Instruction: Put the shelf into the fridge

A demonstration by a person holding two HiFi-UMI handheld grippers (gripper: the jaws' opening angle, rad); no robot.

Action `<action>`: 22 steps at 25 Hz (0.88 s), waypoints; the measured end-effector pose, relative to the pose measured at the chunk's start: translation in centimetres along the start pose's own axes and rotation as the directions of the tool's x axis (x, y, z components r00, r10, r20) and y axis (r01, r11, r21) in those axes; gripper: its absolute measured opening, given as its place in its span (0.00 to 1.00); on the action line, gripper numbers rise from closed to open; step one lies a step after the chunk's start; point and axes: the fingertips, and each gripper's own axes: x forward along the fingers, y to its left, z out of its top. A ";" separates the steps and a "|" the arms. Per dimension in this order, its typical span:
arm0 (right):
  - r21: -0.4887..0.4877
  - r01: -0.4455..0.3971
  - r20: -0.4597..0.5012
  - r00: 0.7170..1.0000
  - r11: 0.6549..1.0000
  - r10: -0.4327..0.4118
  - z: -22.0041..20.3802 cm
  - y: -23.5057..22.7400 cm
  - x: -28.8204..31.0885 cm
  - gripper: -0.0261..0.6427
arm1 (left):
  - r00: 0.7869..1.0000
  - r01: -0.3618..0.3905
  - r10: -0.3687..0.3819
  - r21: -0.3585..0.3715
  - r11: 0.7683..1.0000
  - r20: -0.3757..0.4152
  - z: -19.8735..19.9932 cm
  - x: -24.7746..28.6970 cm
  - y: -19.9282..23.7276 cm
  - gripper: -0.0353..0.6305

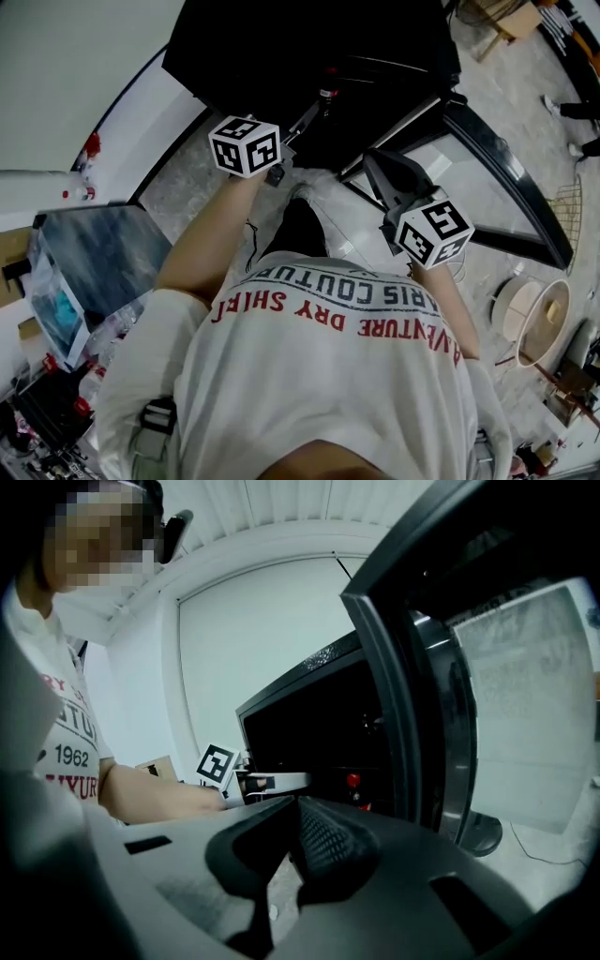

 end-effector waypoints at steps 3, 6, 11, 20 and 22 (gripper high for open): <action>-0.008 -0.003 0.022 1.000 1.000 0.004 0.9 0.5 -1.2 0.08 | 1.000 0.028 -0.028 0.002 1.000 -0.006 0.3 -1.8 -2.6 0.29; -0.033 -0.025 0.047 0.999 0.999 0.026 2.4 1.5 -2.3 0.08 | 0.998 0.054 -0.053 0.044 0.998 -0.020 1.1 -3.5 -5.6 0.29; -0.111 -0.082 0.081 0.992 0.990 0.092 5.4 4.2 -4.0 0.08 | 0.990 0.140 -0.141 0.070 0.988 0.010 3.5 -6.6 -11.1 0.22; -0.197 -0.217 0.106 0.965 0.956 0.241 9.4 9.0 -8.1 0.08 | 0.959 0.271 -0.280 0.154 0.950 0.036 6.6 -11.6 -20.3 0.13; -0.191 -0.209 0.135 0.962 0.959 0.236 10.2 9.4 -8.5 0.07 | 0.955 0.282 -0.293 0.148 0.948 0.055 7.3 -12.1 -21.5 0.13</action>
